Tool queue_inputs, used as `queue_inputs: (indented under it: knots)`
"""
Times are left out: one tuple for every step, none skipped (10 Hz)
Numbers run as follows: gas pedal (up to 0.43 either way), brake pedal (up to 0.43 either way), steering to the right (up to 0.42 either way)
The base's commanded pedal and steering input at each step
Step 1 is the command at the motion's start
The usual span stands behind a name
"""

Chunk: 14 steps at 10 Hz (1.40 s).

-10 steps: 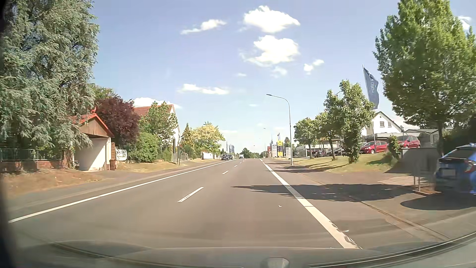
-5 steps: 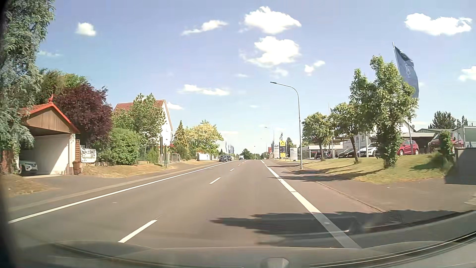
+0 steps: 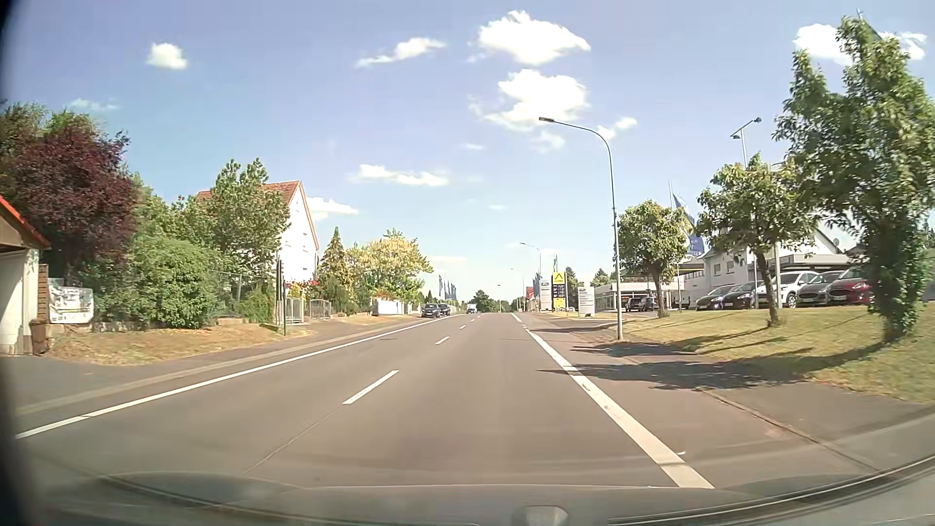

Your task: Follow the waypoints while adhering to traffic rules and regulations

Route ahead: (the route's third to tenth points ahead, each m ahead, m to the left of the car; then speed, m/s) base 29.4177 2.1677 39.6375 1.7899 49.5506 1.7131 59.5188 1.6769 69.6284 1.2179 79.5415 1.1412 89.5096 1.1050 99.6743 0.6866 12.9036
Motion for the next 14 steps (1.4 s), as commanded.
queue_inputs:
  knots:
    - [0.169, 0.03, 0.002]
    - [0.169, 0.03, 0.002]
    - [0.169, 0.03, 0.002]
    - [0.169, 0.03, 0.002]
    - [0.169, 0.03, 0.002]
    - [0.169, 0.03, 0.002]
    - [0.169, 0.03, 0.002]
    - [0.169, 0.03, 0.002]
    - [0.169, 0.03, 0.001]
    - [0.169, 0.03, 0.001]
    - [0.169, 0.03, 0.0]
    - [0.169, 0.03, 0.001]
    - [0.169, 0.03, 0.0]
    - [0.169, 0.03, 0.001]
